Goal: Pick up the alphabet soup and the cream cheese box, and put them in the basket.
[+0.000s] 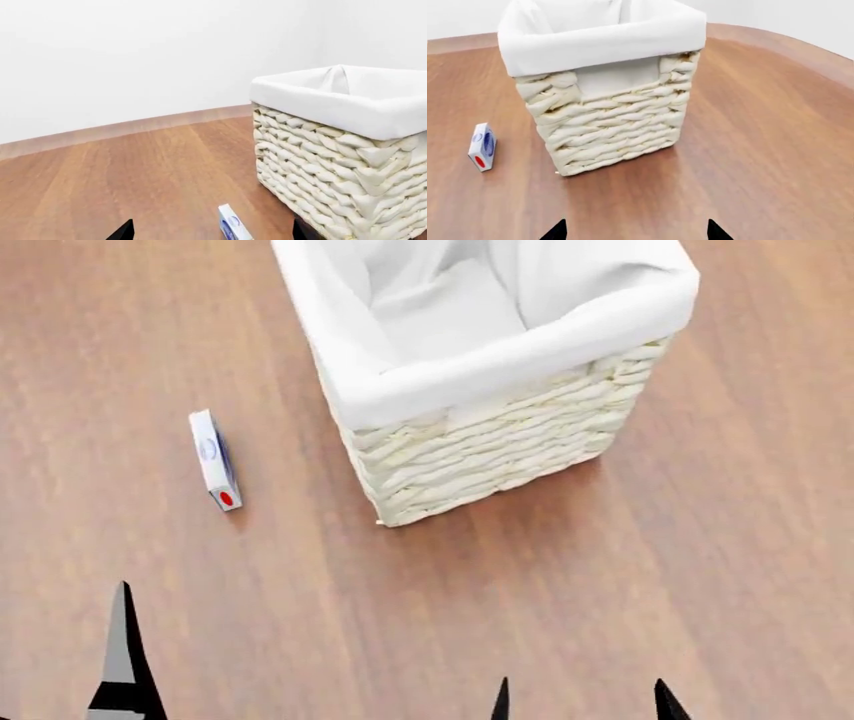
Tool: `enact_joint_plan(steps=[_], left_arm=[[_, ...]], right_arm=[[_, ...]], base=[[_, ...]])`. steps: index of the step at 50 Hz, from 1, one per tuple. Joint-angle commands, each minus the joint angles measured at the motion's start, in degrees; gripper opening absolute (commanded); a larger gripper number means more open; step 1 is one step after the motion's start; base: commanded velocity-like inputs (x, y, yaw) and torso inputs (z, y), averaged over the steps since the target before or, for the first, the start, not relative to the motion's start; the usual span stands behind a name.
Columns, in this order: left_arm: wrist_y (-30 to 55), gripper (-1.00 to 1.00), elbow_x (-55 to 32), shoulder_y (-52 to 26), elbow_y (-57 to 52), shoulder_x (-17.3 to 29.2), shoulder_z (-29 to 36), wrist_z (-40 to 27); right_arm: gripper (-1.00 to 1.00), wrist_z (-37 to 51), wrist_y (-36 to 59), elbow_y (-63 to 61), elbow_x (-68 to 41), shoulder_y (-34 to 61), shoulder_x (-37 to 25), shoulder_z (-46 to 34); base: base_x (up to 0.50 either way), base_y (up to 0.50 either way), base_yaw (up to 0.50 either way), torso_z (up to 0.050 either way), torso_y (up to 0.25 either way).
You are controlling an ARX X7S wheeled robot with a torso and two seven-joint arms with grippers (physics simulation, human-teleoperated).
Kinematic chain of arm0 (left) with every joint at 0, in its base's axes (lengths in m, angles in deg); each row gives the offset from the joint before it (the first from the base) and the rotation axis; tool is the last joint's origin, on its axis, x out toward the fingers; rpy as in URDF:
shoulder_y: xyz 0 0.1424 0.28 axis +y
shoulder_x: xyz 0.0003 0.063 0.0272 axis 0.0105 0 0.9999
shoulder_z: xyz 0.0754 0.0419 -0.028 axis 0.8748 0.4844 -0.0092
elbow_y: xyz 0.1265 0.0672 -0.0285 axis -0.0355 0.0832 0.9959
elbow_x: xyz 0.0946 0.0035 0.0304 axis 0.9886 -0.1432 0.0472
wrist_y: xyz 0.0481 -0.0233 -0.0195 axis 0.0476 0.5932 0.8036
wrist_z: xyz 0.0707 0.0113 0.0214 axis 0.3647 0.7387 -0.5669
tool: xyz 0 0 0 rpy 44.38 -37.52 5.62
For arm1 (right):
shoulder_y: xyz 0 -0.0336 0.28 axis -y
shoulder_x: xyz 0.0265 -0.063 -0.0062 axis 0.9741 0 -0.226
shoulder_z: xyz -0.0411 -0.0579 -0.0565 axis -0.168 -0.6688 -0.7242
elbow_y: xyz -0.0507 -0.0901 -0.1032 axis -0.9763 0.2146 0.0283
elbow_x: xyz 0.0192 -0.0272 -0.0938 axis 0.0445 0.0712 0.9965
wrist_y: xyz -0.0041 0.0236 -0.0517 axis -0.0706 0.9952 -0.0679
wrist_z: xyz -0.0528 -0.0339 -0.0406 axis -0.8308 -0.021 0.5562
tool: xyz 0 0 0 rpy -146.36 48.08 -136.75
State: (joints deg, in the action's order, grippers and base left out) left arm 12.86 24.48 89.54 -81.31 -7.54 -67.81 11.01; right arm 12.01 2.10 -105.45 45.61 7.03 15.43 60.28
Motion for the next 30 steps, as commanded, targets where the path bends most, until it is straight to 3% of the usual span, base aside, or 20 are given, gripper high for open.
enact_joint_plan(steps=[1,30], left_arm=[[-0.4,1.00,-0.3,0.1,0.5,0.1,0.0,-0.1],[-0.4,1.00,-0.7,0.2,0.6,0.4,0.2,-0.5]], right_arm=[[1.00,1.2,2.3,-0.5,-2.9,-1.6,-1.5,0.7],[1.00,2.0,2.2,-0.2,-7.9,-7.2,-3.7,1.6]], base=[[0.00,0.00,0.00,0.000,0.000],[0.00,0.00,0.00,0.000,0.000]])
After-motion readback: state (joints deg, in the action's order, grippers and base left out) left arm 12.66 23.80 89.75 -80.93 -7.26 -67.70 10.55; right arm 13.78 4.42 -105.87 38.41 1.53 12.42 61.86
